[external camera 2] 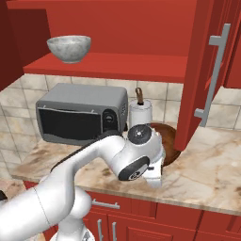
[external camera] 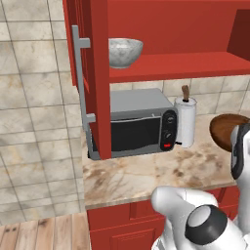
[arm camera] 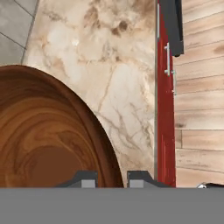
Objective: Open the cabinet. Pick the bowls from the counter and place them in the cabinet. Then close the cabinet.
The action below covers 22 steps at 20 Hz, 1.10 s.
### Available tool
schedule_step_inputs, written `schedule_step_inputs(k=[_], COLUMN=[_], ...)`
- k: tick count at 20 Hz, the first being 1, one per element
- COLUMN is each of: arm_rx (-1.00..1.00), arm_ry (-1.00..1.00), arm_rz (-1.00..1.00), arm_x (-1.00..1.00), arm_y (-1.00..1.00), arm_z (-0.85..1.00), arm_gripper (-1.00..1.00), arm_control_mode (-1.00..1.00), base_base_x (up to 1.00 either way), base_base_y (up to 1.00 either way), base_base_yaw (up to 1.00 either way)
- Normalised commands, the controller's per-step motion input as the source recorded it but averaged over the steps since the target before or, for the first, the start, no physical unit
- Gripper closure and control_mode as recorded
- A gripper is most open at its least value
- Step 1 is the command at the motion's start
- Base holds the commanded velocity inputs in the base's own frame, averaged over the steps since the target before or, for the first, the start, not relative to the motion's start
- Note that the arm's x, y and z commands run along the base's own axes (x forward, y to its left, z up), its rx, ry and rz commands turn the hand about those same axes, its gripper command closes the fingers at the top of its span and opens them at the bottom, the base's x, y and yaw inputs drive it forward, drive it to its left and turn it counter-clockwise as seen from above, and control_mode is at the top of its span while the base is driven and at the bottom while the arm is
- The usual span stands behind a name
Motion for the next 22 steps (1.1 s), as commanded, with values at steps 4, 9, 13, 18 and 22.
schedule_step_inputs(k=[4,9,13,18,22], arm_rx=[0.00,0.00,-0.02,-0.05,0.00], arm_ry=[-0.41,-0.30,-0.27,-0.24,-0.03], arm_rz=[-0.13,-0.16,-0.10,-0.09,0.00], arm_x=[-0.47,-0.38,-0.26,-0.15,0.01], arm_y=[0.25,0.23,0.52,0.44,0.00], arm_z=[0.96,0.94,0.82,0.82,0.62], arm_gripper=[1.00,1.00,1.00,1.00,1.00], arm_control_mode=[-1.00,-1.00,-1.00,-1.00,-1.00], base_base_x=[0.00,0.00,0.00,0.00,0.00], base_base_y=[0.00,0.00,0.00,0.00,0.00], base_base_yaw=[0.00,0.00,0.00,0.00,0.00])
